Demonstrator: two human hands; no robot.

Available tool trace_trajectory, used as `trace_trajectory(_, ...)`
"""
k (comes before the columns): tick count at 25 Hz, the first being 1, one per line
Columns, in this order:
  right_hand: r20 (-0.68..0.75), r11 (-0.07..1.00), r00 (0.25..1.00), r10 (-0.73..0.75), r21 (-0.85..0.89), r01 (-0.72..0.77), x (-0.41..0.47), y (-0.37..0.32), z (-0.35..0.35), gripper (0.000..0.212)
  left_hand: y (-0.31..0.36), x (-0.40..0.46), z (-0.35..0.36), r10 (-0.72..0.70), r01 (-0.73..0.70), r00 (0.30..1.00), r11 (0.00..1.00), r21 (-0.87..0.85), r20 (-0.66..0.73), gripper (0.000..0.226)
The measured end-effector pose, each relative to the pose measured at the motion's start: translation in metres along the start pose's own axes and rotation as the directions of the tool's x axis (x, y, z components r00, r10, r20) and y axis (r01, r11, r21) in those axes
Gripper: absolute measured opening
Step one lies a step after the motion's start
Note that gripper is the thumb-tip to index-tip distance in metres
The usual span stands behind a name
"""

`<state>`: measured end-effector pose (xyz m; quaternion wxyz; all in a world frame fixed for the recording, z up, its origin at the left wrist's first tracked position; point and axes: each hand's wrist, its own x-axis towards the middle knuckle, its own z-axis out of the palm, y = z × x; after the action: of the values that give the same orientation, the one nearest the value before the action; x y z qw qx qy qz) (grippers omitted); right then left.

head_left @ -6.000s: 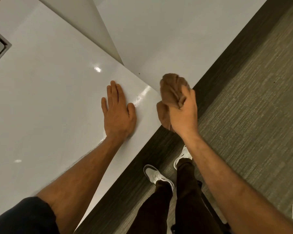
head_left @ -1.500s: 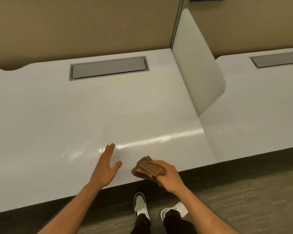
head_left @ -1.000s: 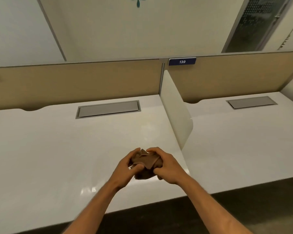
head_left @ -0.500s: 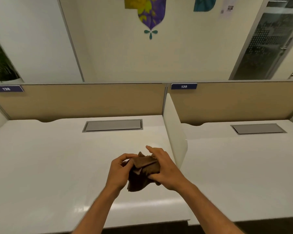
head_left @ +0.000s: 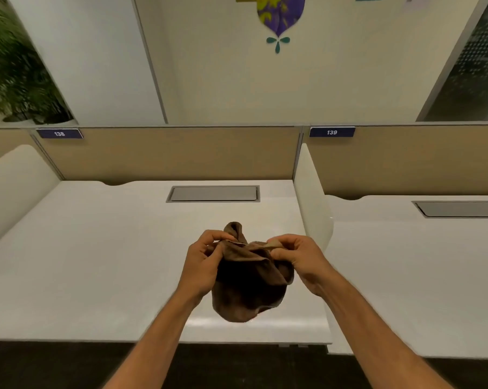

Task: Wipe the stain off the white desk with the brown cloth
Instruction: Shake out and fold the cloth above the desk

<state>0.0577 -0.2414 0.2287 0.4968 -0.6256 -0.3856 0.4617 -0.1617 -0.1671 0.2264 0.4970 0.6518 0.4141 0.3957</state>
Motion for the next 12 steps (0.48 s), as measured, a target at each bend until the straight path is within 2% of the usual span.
trace_trajectory(4, -0.068, 0.976, 0.983, -0.169, -0.152, 0.158, 0.006, -0.022, 0.016, 0.021, -0.004, 0.003, -0.017, 0.006, -0.005, 0.999, 1.0, 0.029, -0.044, 0.025)
trace_trajectory(8, -0.06, 0.959, 0.974, -0.216, -0.202, 0.2, 0.019, -0.033, 0.032, 0.027, -0.005, 0.011, -0.038, 0.097, -0.083, 0.993, 0.981, 0.177, -0.069, 0.027)
trace_trajectory(12, -0.066, 0.953, 0.968, -0.241, -0.204, 0.223, 0.039, -0.04, 0.057, 0.026, -0.01, 0.032, -0.058, 0.127, -0.115, 0.991, 0.972, 0.204, -0.043, 0.027)
